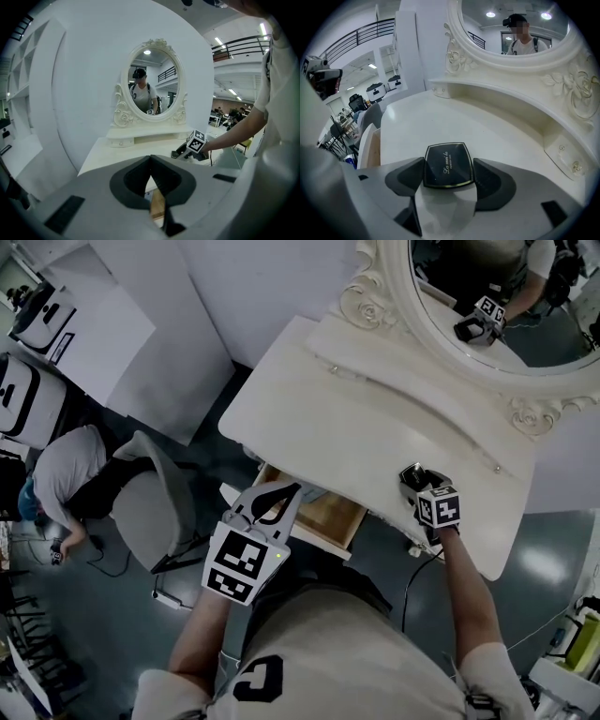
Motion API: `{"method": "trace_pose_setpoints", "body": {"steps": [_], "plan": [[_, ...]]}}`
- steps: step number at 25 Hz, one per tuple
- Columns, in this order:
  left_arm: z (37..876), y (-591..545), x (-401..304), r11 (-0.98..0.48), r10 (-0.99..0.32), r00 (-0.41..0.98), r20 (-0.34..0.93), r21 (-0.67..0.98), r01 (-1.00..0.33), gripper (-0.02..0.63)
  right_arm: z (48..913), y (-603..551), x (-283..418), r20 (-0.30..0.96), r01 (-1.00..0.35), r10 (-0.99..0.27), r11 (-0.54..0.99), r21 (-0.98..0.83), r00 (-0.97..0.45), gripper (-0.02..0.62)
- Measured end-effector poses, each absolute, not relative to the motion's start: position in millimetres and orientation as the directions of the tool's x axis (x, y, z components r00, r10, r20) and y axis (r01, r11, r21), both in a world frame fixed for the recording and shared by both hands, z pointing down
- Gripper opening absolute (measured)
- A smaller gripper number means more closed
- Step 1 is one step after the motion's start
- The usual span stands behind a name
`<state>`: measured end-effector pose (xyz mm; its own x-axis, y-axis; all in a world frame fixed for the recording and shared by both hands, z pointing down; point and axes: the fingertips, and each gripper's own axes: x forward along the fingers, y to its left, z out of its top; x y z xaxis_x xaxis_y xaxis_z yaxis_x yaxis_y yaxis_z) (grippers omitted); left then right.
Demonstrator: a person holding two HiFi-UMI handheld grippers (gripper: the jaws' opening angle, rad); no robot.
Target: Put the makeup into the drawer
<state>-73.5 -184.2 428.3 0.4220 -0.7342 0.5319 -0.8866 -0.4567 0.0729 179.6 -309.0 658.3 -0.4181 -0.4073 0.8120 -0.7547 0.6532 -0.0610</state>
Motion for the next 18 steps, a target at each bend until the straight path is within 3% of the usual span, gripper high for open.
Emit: {"method": "trace_pose_setpoints", "body": {"steps": [18], "plan": [[418.2,-143.4,-128.0,-0.493,-0.745,0.498,0.444,0.137,-0.859,0.055,601.4,-266.6,142.4,0.772,-0.792,-0.52,0.61,0.035,-0.367,0.336]]}}
